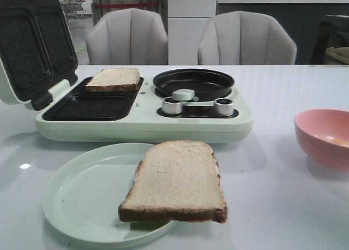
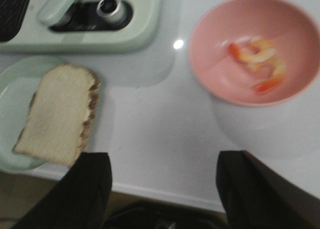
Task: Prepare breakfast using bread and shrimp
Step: 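Reach the right gripper to the remaining bread slice and grasp it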
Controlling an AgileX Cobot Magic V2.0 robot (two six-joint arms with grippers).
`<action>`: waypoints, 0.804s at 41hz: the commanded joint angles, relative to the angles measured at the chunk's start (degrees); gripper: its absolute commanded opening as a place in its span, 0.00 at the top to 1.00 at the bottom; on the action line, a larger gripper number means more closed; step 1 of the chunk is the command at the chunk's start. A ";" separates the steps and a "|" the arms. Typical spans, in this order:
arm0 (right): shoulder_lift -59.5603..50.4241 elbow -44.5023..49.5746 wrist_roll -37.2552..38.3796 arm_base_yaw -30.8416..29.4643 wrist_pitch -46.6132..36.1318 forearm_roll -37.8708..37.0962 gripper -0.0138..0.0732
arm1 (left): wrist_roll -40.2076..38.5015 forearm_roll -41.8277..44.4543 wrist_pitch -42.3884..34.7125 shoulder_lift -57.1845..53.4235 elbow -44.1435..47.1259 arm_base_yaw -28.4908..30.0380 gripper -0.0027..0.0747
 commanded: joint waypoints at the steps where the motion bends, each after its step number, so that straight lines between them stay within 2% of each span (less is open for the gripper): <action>1: 4.66 -1.51 -7.19 2.43 -1.82 10.34 0.21 | 0.05 0.31 -3.05 -0.03 -1.51 -0.46 0.38; 7: 13.32 -1.51 -13.50 8.34 -3.49 20.46 0.21 | 0.05 0.43 -3.05 -0.03 -1.51 -0.46 0.38; 15: 25.34 -1.85 -18.22 14.75 -10.13 27.92 0.21 | 0.05 0.43 -3.05 -0.03 -1.51 -0.46 0.38; 25: 37.55 -6.89 -18.77 18.24 -11.01 29.16 0.21 | 0.05 0.51 -3.05 -0.03 -1.51 -0.46 0.38; 33: 44.51 -11.81 -18.81 18.27 -9.35 29.16 0.21 | 0.05 0.51 -3.05 -0.03 -1.51 -0.46 0.38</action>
